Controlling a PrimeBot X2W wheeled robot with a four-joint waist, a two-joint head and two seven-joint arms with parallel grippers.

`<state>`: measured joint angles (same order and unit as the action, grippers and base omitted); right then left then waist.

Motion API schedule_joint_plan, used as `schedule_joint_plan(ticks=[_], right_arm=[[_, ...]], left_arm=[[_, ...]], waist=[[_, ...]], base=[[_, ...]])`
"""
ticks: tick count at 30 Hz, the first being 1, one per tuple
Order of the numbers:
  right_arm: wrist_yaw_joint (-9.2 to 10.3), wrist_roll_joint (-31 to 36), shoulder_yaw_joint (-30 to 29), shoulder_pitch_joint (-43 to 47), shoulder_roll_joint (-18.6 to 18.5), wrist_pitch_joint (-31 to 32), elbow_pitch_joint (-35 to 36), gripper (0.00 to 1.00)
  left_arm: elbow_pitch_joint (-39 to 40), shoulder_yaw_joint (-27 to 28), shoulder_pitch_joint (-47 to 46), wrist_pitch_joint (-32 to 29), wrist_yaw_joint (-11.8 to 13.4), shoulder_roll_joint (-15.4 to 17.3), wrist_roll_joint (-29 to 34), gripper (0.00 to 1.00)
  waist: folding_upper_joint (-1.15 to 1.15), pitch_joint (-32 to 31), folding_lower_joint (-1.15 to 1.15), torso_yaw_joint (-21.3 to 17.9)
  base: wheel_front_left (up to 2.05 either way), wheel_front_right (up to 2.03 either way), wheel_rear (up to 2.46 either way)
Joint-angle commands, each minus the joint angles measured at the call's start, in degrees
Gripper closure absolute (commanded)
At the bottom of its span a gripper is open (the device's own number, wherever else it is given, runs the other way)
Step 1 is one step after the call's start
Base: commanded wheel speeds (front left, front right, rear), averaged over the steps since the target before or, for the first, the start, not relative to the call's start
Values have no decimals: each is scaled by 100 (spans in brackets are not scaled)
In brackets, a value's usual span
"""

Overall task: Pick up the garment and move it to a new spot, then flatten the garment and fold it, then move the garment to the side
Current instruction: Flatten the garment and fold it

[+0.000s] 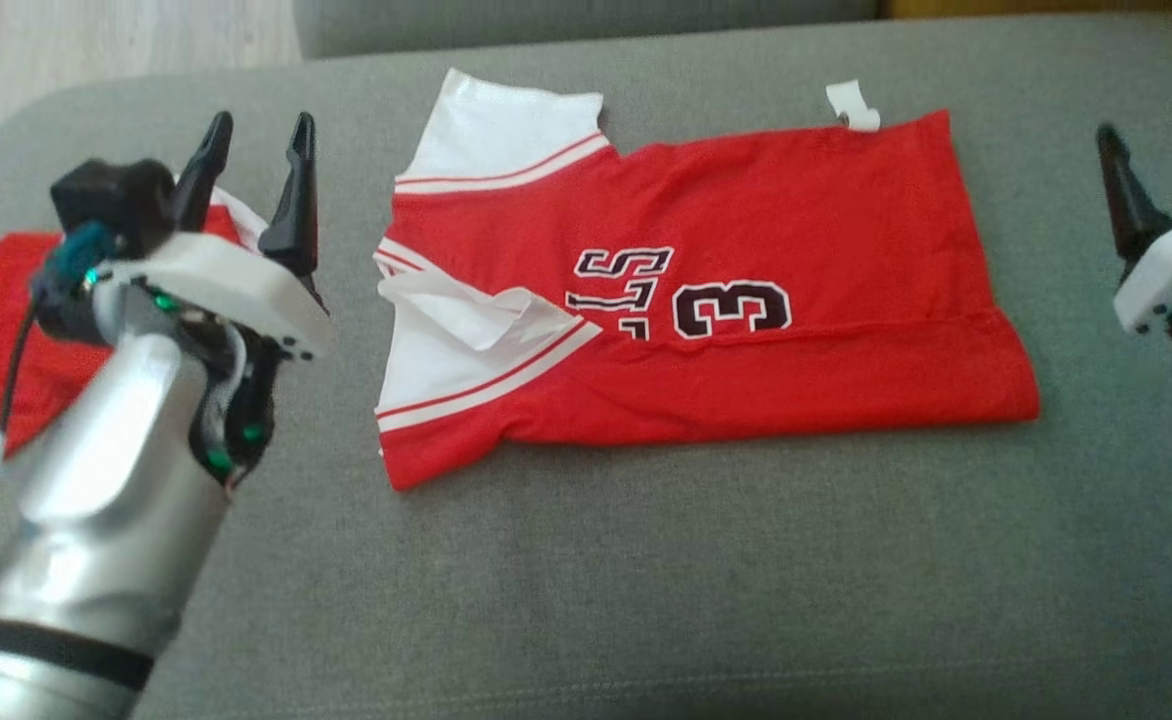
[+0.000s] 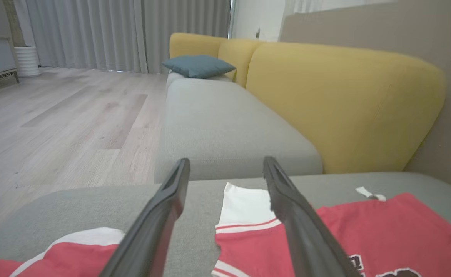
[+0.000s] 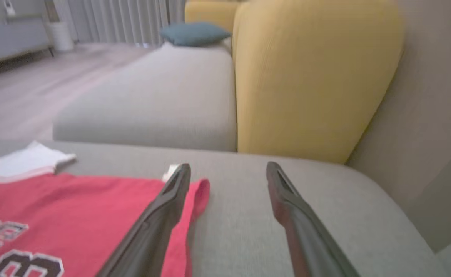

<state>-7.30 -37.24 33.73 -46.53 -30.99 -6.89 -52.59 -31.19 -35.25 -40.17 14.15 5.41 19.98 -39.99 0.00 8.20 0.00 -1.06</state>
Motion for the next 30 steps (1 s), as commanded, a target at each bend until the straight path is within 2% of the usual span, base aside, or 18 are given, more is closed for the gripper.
schedule_joint_plan(ticks=[1, 3, 4, 7, 11, 14, 18, 21, 27, 30], right_arm=[[-19, 53, -96, -18, 11, -236, 107, 0], [-19, 207, -351, 105, 163, -570, 145, 0], [-19, 406, -639, 274, 332, -730, 284, 0], [-19, 792, -1221, 636, 576, -801, 672, 0], [-19, 1569, -2286, 1438, 1006, -808, 1743, 0], [-19, 2177, -2864, 2153, 1440, -809, 2471, 0], [-19, 2722, -3334, 2930, 1993, -711, 3199, 0], [-19, 2957, -3537, 3256, 2243, -513, 3636, 0], [-19, 3101, -3666, 3463, 2387, -124, 4311, 0], [-19, 3125, -3686, 3485, 2385, 29, 4526, 0]], left_arm=[[240, 335, -52, 61, 86, 137, -18, 0], [610, 629, 225, 78, 280, 18, 44, 0], [1091, 967, 607, 82, 453, -130, 214, 0], [1729, 1406, 1271, 83, 648, -429, 484, 0], [2280, 1704, 2026, 84, 708, -804, 925, 0], [2447, 1822, 2464, 84, 702, -1051, 1192, 0], [2375, 1862, 2904, 85, 595, -1294, 1423, 0], [2182, 1829, 3046, 85, 507, -1381, 1567, 0], [1433, 1583, 2873, -4, 343, -1413, 1688, 0], [998, 1500, 2689, -257, 352, -1384, 1732, 0]], waist=[[0, -141, 0, 11], [0, -256, 0, 20], [0, -357, 0, 24], [0, -476, 0, 33], [0, -599, 0, 60], [0, -644, 0, 81], [0, -655, 0, 106], [0, -622, 0, 102], [0, -493, 0, 50], [0, -404, 0, -9]], base=[[0, 0, 0], [0, 0, 0], [0, 0, 0], [0, 0, 0], [0, 0, 0], [0, 0, 0], [0, 0, 0], [0, 0, 0], [0, 0, 0], [0, 0, 0]])
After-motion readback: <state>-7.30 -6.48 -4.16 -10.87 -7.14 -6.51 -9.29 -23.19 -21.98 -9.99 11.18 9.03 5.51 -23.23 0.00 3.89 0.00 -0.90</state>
